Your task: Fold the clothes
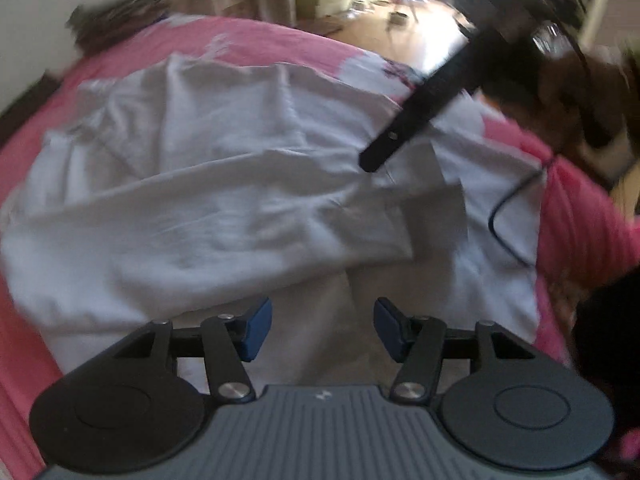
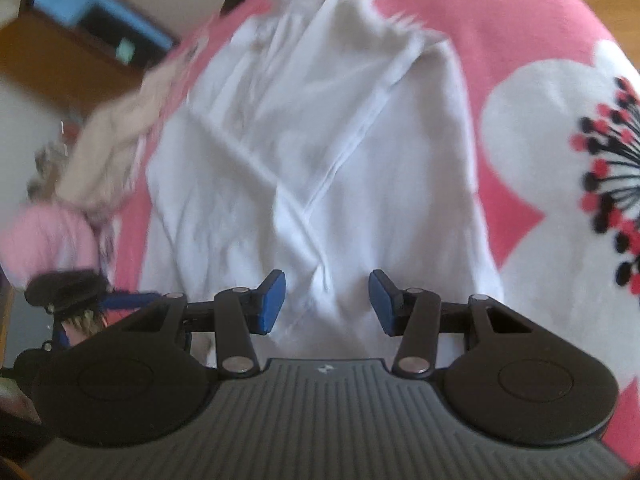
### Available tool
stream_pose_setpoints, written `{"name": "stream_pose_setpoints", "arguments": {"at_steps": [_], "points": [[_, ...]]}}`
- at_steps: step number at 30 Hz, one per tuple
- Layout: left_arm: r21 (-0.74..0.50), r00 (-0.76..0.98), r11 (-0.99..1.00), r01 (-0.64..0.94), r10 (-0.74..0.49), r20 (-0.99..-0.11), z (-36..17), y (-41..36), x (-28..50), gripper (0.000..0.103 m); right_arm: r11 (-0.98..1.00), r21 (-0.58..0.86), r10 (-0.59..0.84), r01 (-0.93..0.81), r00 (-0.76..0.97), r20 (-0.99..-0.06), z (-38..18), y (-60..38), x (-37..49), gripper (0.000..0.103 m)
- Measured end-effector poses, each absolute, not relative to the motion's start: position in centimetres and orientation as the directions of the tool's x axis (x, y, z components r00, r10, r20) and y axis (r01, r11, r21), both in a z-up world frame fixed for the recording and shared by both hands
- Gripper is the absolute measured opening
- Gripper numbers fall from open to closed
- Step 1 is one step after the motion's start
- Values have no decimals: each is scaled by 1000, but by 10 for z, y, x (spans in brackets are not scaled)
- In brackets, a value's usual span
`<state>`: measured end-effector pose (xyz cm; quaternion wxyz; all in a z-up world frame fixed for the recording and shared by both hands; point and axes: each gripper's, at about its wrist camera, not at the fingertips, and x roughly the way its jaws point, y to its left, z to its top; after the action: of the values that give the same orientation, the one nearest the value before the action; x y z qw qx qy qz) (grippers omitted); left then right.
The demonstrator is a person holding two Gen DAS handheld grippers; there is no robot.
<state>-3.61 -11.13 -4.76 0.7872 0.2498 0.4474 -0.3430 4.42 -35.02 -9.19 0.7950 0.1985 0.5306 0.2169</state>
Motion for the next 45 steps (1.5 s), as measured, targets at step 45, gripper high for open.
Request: {"name": "stream_pose_setpoints", "arguments": {"at_steps": [45], "points": [[-187,353,864,468,-376,-857,-20,-5,-11,58,910,318,402,-266,380,-833,-3,-358,44,41]]}}
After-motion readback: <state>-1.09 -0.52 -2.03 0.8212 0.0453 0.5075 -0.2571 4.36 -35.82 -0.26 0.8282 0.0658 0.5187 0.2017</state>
